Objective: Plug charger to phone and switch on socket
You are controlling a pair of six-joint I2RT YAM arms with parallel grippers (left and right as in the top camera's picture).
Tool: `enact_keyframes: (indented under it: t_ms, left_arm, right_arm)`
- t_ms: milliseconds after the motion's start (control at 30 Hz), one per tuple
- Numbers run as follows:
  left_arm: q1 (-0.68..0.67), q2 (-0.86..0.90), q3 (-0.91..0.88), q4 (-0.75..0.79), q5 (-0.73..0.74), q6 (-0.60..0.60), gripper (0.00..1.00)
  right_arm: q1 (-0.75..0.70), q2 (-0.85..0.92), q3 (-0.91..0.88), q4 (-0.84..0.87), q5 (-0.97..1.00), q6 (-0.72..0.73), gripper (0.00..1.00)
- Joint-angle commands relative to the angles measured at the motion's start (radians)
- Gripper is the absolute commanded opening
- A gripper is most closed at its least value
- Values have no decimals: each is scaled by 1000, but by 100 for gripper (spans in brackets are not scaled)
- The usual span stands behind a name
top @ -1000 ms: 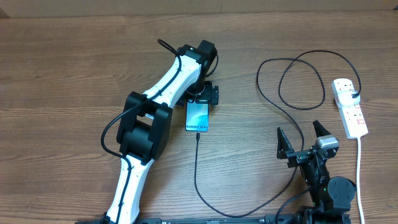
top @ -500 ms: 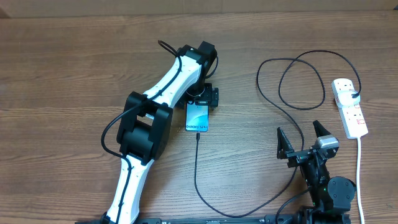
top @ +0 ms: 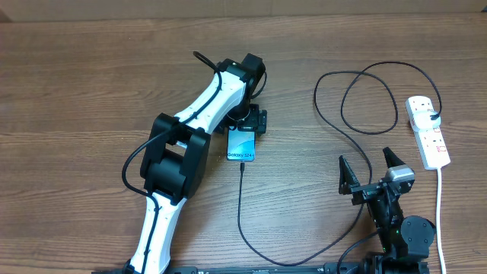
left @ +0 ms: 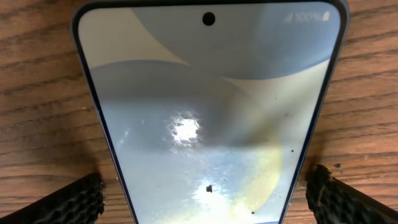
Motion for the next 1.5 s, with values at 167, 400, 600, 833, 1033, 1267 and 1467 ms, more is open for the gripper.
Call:
enact_keyframes:
  t_ms: [167, 400, 600, 833, 1033, 1267, 1467]
  left_arm:
    - [12, 50, -43, 15, 63, -1, 100]
    - [12, 50, -43, 18, 61, -8, 100]
    - [12, 50, -43, 18, 61, -8, 100]
    - [12, 50, -43, 18, 62, -8, 100]
    - [17, 50, -42, 8, 95, -11, 100]
    - [43, 50, -42, -16, 170, -11, 98]
    - [44, 50, -42, 0, 143, -11, 97]
  right_arm:
    - [1, -9, -10, 5, 3, 3, 100]
    - [1, -9, -10, 5, 3, 3, 100]
    - [1, -9, -10, 5, 3, 3, 100]
    - [1, -9, -10, 5, 3, 3, 100]
    - [1, -9, -10, 5, 3, 3, 100]
    - [1, -9, -10, 5, 3, 3, 100]
    - [1, -9, -10, 5, 3, 3, 100]
